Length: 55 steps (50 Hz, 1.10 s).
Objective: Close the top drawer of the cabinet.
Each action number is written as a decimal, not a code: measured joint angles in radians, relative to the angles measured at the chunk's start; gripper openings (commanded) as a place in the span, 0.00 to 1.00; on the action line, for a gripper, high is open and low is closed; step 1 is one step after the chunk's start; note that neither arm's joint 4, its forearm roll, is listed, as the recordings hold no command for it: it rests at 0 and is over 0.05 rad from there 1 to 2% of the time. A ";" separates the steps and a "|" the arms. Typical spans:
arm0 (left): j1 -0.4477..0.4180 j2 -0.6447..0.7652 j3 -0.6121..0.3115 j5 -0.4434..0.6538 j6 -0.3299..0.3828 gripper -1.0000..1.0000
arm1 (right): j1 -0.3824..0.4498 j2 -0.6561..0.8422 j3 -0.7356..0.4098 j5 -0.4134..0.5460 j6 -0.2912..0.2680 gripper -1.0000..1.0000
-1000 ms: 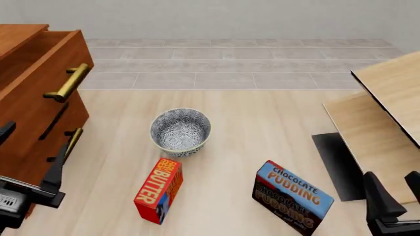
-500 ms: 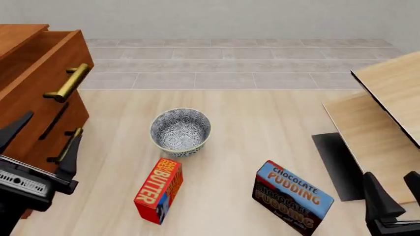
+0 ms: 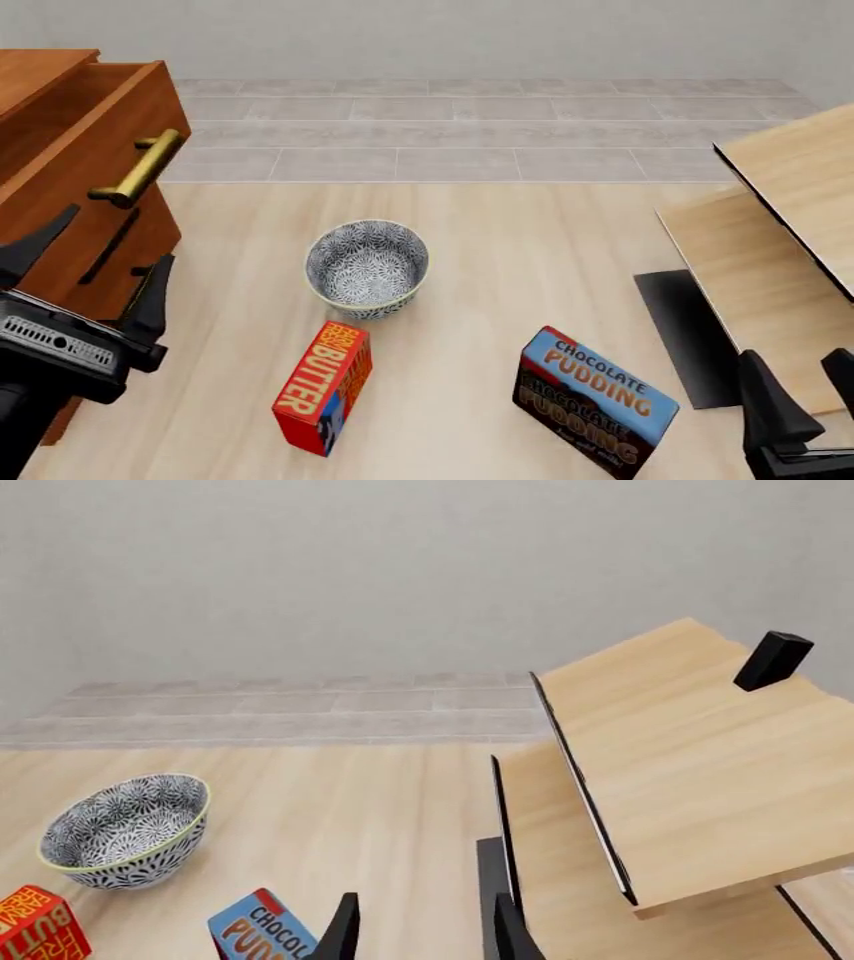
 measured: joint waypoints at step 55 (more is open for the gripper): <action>0.049 0.180 -0.060 -0.113 0.121 1.00 | -0.006 -0.002 0.001 -0.007 -0.012 1.00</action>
